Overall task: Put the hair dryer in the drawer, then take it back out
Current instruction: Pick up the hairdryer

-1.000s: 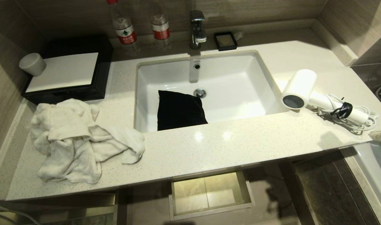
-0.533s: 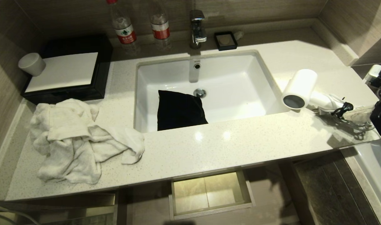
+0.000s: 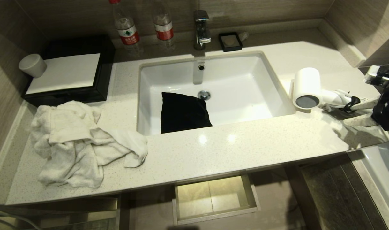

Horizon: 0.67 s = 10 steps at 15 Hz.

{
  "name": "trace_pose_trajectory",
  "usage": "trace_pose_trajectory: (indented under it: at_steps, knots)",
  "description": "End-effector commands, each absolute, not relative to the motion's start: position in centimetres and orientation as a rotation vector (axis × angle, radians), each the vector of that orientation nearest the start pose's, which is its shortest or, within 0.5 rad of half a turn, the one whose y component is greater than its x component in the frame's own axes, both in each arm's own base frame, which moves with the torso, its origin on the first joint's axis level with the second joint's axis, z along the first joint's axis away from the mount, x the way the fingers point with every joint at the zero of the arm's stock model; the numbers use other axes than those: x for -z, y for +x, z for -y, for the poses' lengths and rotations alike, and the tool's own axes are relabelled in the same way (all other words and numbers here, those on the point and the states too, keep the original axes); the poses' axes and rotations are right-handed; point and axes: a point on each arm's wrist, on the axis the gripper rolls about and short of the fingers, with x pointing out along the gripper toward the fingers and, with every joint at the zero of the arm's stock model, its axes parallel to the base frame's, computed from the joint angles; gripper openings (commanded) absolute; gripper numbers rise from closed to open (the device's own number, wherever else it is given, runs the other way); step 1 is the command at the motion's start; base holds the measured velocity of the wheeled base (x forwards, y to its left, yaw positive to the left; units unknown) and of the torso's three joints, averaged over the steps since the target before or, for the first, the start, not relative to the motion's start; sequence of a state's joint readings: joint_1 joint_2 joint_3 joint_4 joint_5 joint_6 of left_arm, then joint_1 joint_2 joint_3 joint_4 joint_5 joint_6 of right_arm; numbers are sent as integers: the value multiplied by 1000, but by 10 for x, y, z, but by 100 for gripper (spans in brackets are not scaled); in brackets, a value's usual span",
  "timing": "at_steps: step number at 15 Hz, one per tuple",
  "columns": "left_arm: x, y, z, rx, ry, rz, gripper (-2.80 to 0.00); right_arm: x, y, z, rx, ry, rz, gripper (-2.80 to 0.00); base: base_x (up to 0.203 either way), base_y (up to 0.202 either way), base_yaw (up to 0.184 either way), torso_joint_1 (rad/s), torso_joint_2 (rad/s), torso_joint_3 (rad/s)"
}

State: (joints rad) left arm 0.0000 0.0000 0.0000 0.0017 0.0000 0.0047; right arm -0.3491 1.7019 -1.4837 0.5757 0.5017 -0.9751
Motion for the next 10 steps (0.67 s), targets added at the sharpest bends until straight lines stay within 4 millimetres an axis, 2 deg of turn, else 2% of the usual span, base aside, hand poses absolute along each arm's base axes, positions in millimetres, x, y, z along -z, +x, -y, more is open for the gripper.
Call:
trace_pose_trajectory:
  at_steps: [1,3,5,6,10]
  knots:
    - [-75,-23,0,0,5,-3,-280,-266,279,90,-484,-599,-573,0,0,0,0,0,0,0]
    - [-75,-23,0,0,5,-3,-280,-271,272,87,-502,-581,-557,0,0,0,0,0,0,0]
    - [-75,-23,0,0,5,-3,-280,-282,256,81,-523,-541,-547,0,0,0,0,0,0,0]
    - [-75,-23,0,0,5,-2,-280,-286,248,78,-521,-539,-547,-280,0,0,0,0,0,0]
    - [-75,-23,0,0,5,-3,-280,-293,235,75,-515,-560,-537,-280,0,0,0,0,0,0]
